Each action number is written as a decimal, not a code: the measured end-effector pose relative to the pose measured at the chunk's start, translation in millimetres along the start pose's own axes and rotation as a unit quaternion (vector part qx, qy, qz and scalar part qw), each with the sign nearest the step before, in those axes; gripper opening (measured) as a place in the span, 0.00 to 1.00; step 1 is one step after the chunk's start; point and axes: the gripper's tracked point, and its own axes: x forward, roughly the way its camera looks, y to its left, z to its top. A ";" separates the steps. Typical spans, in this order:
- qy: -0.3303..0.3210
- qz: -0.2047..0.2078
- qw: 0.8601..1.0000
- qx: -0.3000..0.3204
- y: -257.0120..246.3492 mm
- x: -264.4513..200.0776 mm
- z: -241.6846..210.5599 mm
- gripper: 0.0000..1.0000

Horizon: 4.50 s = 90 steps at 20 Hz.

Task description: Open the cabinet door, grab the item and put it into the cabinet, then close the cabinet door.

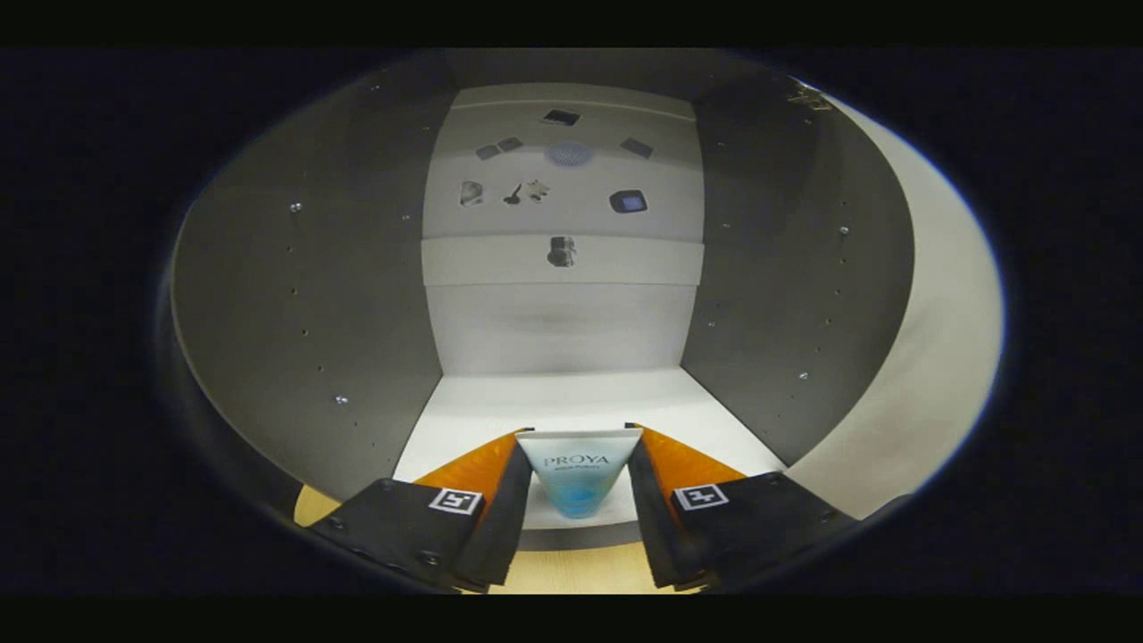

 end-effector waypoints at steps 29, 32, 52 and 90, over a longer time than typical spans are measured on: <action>-0.128 -0.007 0.991 0.030 -93.0 -334.3 -106.3 0.98; -0.140 -0.016 0.989 0.035 -137.7 -370.9 -114.9 0.98; -0.134 -0.095 0.984 0.065 -335.0 -334.8 -164.0 0.96; -0.140 0.008 0.990 0.020 19.8 -141.0 -92.2 0.96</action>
